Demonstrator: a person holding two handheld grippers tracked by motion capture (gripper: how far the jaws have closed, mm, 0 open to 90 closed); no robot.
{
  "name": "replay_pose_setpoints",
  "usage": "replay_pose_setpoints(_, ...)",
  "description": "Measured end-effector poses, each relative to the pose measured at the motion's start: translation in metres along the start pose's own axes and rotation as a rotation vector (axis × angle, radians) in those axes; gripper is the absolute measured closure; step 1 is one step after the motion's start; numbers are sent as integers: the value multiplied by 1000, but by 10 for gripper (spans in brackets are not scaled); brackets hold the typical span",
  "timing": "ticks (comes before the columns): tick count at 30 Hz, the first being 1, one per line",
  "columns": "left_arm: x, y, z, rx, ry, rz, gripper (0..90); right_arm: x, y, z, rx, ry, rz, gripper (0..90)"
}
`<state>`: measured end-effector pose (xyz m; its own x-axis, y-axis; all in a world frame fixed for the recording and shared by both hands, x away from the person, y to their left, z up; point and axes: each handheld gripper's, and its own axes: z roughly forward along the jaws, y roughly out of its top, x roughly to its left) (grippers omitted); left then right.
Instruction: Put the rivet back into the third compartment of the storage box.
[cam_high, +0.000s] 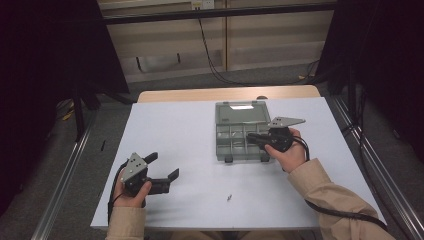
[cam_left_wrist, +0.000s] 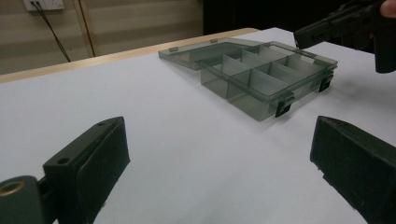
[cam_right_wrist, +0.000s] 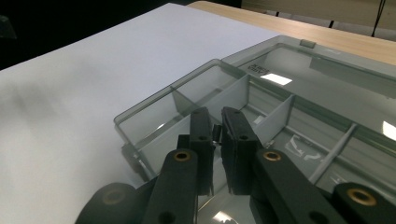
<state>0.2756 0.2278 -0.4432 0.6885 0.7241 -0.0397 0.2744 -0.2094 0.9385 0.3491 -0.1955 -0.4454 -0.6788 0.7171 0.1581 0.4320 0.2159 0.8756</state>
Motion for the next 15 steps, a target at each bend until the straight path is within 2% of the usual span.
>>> replay_pose_setpoints(5,0,0,0,3,-2,-4,43,-7,6,2,-5,-26,2,843)
replay_pose_setpoints(6,-1,0,1,2,-4,-4,43,-10,8,4,-6,-39,23,843)
replay_pose_setpoints(11,-1,0,0,3,-3,-2,43,-17,11,7,-10,-70,28,843)
replay_pose_setpoints(15,0,-1,0,1,-6,-3,44,-26,11,13,-5,-99,60,843)
